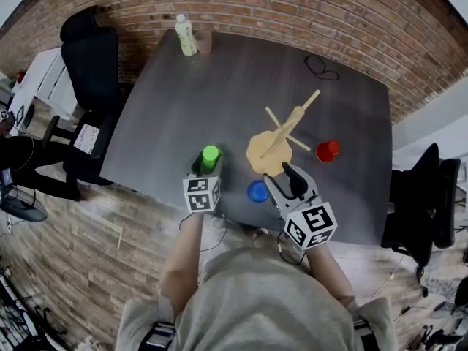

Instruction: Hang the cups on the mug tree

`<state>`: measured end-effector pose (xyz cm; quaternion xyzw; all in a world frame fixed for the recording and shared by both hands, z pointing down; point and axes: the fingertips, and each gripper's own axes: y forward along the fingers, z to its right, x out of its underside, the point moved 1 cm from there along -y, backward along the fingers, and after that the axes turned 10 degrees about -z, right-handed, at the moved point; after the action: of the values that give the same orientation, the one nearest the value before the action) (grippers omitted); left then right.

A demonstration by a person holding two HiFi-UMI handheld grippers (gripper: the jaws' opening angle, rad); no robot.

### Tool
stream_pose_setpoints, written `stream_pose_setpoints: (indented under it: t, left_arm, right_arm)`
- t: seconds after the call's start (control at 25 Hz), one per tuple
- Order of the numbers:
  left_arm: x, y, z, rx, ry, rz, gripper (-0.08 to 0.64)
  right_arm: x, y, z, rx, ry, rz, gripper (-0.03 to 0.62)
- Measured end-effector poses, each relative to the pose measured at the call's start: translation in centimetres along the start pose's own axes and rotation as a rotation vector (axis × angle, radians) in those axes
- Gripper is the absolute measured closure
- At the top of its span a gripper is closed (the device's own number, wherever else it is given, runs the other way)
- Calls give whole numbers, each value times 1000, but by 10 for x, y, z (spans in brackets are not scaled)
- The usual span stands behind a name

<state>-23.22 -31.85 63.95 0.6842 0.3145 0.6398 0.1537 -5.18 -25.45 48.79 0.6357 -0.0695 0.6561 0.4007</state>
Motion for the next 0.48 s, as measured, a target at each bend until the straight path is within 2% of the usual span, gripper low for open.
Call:
stream_pose_setpoints:
  t: [0.48]
  left_arm:
    - [-19, -16, 18, 21, 9, 37, 337]
  right_arm:
    - [-6, -12, 3, -20, -12, 19, 365]
